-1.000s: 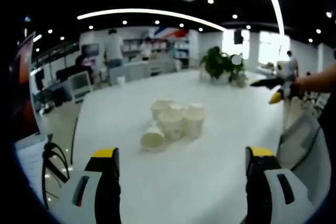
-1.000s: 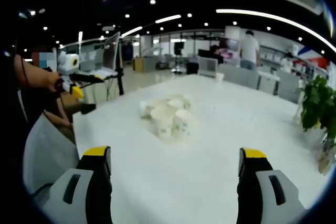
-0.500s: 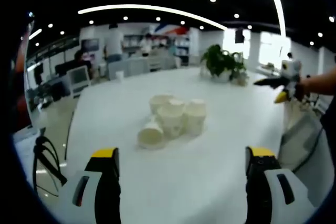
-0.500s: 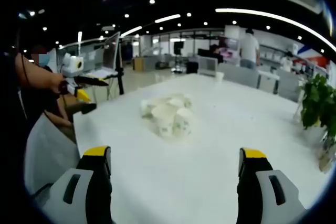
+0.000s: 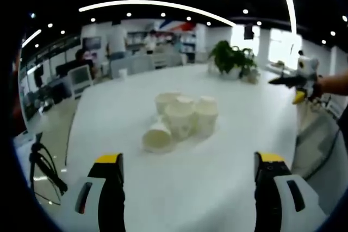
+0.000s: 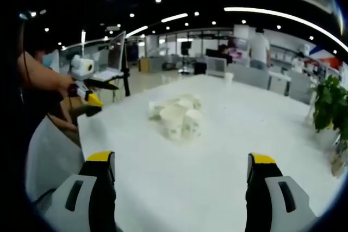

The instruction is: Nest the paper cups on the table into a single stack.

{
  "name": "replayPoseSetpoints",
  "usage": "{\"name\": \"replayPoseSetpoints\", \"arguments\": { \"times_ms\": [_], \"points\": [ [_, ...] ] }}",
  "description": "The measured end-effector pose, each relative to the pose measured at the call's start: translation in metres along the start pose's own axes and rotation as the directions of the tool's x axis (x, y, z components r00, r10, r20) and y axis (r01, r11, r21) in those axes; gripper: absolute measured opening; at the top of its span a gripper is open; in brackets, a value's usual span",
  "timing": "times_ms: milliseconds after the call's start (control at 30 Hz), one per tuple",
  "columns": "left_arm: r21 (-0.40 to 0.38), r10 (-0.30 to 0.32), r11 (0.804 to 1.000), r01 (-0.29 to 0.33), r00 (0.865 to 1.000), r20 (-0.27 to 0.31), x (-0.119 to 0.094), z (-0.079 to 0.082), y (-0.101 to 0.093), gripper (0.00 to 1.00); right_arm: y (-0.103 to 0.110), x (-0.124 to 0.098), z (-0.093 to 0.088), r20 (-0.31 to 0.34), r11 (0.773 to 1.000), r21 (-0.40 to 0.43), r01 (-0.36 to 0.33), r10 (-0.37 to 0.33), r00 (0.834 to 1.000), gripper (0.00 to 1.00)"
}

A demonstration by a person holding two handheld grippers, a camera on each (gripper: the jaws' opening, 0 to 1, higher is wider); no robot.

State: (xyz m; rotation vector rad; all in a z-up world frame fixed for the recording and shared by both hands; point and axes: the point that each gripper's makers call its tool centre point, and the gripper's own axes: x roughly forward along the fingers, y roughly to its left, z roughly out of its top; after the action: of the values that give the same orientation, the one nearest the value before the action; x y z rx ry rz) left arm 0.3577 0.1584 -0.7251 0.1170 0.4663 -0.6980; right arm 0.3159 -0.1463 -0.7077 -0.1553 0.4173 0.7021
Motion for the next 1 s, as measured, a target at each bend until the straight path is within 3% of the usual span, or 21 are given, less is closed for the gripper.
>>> {"name": "replayPoseSetpoints", "arguments": {
  "times_ms": [233, 600, 1000],
  "points": [
    [0.014, -0.006, 1.000, 0.007, 1.000, -0.025, 0.013, -0.001, 0.006, 0.98, 0.002, 0.002, -0.002, 0.006, 1.000, 0.011, -0.004, 0.004, 1.000, 1.00],
    [-0.055, 0.010, 0.998, -0.010, 1.000, -0.012, 0.033, 0.007, 0.025, 0.98, 0.000, 0.001, -0.008, -0.007, 1.000, 0.018, -0.001, 0.001, 1.000, 1.00],
    [-0.037, 0.002, 0.999, -0.003, 0.999, -0.039, 0.058, 0.013, 0.040, 0.98, -0.002, 0.000, -0.011, -0.012, 0.999, 0.031, 0.010, -0.010, 1.000, 1.00]
  ]
}}
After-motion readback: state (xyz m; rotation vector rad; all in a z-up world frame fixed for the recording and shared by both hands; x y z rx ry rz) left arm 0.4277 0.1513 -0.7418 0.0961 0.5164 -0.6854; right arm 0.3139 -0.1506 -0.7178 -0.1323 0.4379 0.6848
